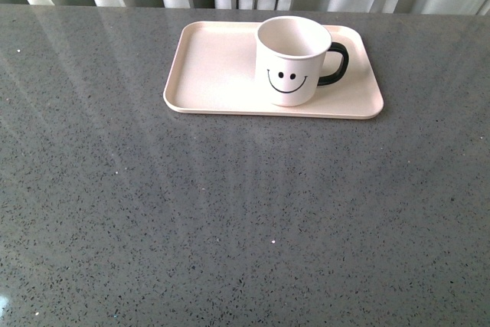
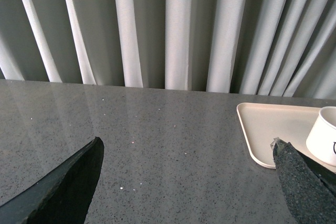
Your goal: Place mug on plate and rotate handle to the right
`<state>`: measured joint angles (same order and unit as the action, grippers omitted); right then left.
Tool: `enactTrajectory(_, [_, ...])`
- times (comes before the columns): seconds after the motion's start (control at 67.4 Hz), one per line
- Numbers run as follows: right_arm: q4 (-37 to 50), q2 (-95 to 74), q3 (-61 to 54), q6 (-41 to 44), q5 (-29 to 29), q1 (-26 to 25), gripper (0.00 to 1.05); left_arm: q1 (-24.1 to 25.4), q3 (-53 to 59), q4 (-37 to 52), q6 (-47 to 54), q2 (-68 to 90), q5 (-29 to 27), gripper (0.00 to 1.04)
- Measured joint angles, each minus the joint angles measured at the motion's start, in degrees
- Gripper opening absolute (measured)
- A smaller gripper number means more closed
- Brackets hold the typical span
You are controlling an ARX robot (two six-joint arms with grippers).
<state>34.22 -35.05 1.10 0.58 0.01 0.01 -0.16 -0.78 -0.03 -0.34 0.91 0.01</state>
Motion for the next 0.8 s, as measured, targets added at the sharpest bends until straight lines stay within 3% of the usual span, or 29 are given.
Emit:
enactTrajectory(0.297, [-11.3,12.0,0.0,0.0,0.0,0.0,0.02,0.0,0.0,0.0,0.0,0.0,0.0,0.95])
enactTrajectory(0.802, [-22.2,23.1,0.0,0.0,0.0,0.0,0.02,0.0,0.0,0.0,0.0,0.0,0.0,0.95])
